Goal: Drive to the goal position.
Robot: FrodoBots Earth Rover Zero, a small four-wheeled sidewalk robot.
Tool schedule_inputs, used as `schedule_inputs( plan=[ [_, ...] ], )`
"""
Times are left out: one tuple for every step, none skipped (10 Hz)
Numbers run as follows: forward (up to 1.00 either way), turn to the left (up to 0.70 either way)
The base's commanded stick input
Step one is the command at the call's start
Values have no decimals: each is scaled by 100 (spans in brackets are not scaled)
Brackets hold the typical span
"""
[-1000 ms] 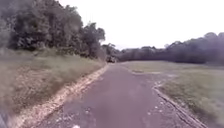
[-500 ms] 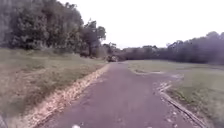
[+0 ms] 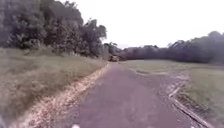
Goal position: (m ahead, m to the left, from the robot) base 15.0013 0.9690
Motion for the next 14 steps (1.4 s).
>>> schedule_inputs(
  plan=[
    [70, 0],
    [70, 0],
    [70, 0],
    [70, 0],
    [70, 0],
    [70, 0],
    [70, 0],
    [70, 0],
    [70, 0],
    [70, 0],
    [70, 0],
    [70, 0],
    [70, 0],
    [70, 0]
  ],
)
